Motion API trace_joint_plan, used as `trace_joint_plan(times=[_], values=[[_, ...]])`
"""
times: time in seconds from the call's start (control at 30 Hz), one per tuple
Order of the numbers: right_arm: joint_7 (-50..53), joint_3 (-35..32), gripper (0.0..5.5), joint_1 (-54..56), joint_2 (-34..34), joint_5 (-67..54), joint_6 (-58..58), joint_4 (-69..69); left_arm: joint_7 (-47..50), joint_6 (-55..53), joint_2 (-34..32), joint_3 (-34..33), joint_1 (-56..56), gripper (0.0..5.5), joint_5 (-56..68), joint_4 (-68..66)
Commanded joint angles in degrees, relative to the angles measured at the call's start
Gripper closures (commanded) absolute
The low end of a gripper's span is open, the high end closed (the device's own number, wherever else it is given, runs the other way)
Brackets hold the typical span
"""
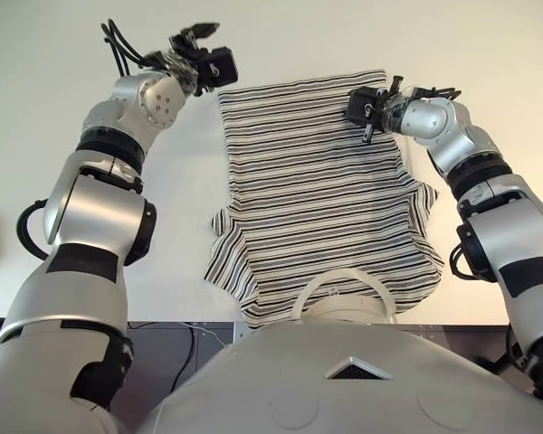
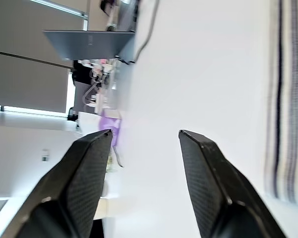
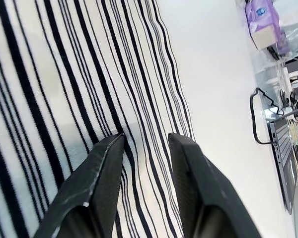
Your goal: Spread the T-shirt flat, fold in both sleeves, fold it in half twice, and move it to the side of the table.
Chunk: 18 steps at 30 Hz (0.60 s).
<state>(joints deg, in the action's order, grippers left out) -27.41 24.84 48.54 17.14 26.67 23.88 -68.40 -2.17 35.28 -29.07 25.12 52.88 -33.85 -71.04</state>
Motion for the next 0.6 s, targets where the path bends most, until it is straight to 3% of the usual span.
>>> trace_joint_plan(times=[0.03,0.17,0.3,0.4,0.5,0.6], values=[[1.2,-0.1,3.89,0.7,0.3,1.0,-4.2,-5.5,-2.6,2.8,-2.8,-4.6,-2.5,3.01,5.8,12.9],[2.6,-2.8,3.89,1.1,0.9,-1.0,-6.8,-7.0,-15.9,-4.8,-5.1,-3.5,-25.0,3.01,14.1,47.3],[-8.4,-13.7,3.89,0.3,4.9,-14.5,-3.3,2.4,-22.2,-18.2,-5.8,-3.1,-48.4,3.01,16.0,75.6],[-23.3,-19.1,3.89,-8.1,12.6,-25.7,-8.0,23.3,-23.3,-22.5,-5.5,-2.4,-56.8,3.01,13.0,81.3],[-43.4,-21.5,3.89,-26.4,27.3,-39.1,-19.2,50.9,-23.1,-24.3,-6.3,-1.5,-58.8,3.01,8.6,78.2],[-53.6,-23.7,3.89,-38.4,38.2,-42.7,-21.5,58.6,-22.5,-25.0,-7.3,-2.8,-59.0,3.01,7.2,75.6]])
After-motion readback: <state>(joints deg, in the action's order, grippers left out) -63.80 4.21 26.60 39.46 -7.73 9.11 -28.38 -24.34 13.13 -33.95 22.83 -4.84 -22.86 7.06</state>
